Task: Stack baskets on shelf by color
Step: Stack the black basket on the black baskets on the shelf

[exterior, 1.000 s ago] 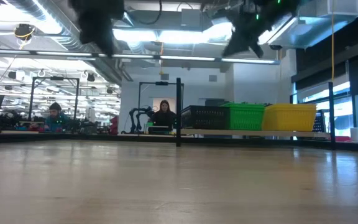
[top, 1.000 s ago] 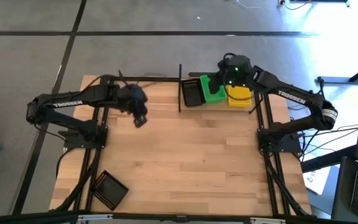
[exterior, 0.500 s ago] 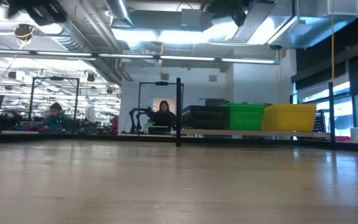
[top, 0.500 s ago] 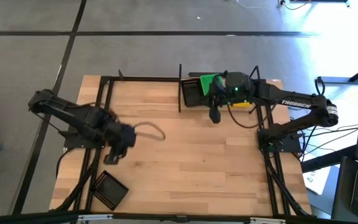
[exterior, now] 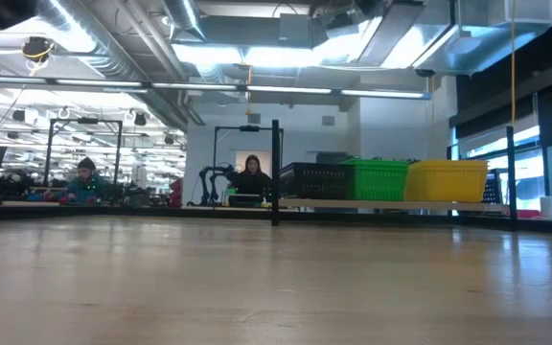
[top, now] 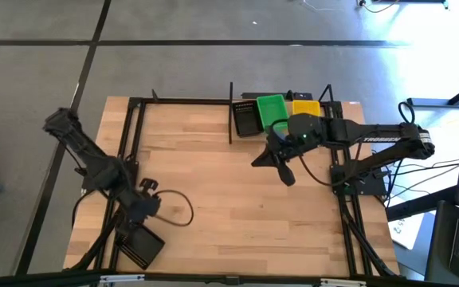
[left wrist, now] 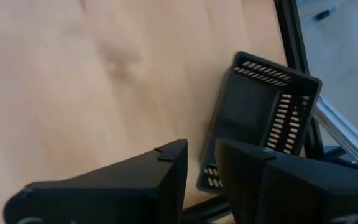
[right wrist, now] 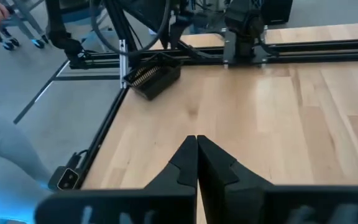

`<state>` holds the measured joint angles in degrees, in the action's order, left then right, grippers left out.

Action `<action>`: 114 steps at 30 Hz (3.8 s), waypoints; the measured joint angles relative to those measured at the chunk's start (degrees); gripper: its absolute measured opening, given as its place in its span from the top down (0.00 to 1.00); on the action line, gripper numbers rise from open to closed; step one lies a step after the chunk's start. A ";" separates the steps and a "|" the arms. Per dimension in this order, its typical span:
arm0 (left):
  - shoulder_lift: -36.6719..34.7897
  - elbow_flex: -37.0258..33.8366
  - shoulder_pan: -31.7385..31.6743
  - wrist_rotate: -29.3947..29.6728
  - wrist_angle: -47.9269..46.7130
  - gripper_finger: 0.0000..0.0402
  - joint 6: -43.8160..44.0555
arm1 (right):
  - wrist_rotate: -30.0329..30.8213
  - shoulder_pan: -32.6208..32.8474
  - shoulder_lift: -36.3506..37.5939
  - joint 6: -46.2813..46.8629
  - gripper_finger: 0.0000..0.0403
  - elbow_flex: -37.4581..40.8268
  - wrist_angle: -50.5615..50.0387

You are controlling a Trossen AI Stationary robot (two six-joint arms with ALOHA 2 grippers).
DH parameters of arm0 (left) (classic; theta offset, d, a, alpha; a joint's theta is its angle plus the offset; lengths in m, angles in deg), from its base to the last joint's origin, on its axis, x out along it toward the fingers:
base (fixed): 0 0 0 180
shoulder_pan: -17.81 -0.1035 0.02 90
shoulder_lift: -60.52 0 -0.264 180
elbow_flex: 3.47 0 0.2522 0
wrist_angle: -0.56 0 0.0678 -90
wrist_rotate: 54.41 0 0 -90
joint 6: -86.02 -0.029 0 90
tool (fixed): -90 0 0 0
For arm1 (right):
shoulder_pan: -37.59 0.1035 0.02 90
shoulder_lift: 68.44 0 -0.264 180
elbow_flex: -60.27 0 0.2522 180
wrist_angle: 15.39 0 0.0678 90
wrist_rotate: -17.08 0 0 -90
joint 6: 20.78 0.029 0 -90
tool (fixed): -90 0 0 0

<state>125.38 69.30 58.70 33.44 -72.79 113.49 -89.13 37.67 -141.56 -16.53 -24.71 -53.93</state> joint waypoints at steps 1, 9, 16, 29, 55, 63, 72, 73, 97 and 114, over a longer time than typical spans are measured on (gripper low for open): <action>0.00 -1.45 1.15 0.10 1.85 0.82 0.79 | 0.01 0.42 0.00 0.05 1.00 0.00 0.00; 0.00 -12.90 7.51 -0.31 16.22 0.82 0.91 | 0.07 1.69 0.00 2.45 1.00 0.00 0.04; 0.02 -19.62 8.32 -0.40 19.97 0.82 0.49 | 1.56 1.69 0.02 2.86 1.00 0.00 0.09; 0.27 -26.02 9.77 -3.41 28.43 0.82 -0.30 | 1.60 1.68 0.02 3.15 1.00 0.00 0.09; 0.76 -28.59 9.84 2.70 30.82 0.95 17.41 | 4.59 1.53 0.04 4.96 1.00 0.00 0.09; 0.76 -28.57 6.20 2.48 35.38 0.99 21.96 | 12.34 1.53 0.04 4.66 1.00 0.00 0.04; 0.74 -22.44 -4.27 6.67 36.05 1.00 26.42 | 29.80 1.53 3.88 4.37 1.00 0.00 -5.98; 0.74 -21.35 -5.70 8.31 35.99 1.00 26.19 | 32.13 1.53 4.52 4.44 1.00 0.00 -6.53; 5.95 4.65 -36.57 43.12 32.27 1.00 -13.63 | 38.17 -0.30 7.70 -3.09 0.86 0.02 -4.30; 12.13 4.96 -38.37 55.17 54.04 1.00 -29.61 | 47.07 -0.35 0.55 -13.76 0.78 0.02 11.40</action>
<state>137.52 74.26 20.34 88.61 -18.75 83.88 -42.06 37.32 -141.01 -30.29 -24.69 -42.52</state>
